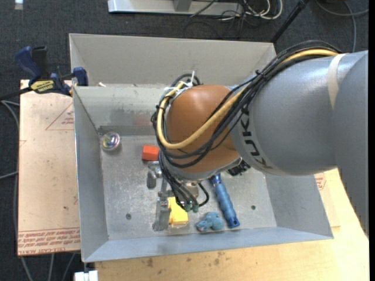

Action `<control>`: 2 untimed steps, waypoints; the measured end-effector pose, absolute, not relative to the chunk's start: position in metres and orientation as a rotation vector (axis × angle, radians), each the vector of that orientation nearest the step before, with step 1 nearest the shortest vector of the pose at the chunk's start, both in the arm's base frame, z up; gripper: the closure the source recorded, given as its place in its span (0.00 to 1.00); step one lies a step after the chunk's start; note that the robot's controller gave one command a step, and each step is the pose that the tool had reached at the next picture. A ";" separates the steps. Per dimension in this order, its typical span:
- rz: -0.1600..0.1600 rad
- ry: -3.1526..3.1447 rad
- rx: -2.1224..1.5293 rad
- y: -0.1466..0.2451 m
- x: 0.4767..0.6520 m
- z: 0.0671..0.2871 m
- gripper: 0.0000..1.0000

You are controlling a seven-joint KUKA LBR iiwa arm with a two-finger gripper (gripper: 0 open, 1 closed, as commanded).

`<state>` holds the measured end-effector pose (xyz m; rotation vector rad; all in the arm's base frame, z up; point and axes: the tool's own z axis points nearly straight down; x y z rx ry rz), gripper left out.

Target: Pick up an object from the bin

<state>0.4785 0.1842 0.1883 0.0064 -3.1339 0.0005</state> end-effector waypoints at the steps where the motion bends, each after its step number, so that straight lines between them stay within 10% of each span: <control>1: 0.006 -3.132 0.157 0.101 0.493 0.127 0.00; 2: -0.001 -3.127 0.251 0.101 0.507 0.066 0.00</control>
Offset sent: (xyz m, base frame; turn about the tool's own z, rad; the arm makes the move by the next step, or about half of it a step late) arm 0.0144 -0.0784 -0.0580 -0.1032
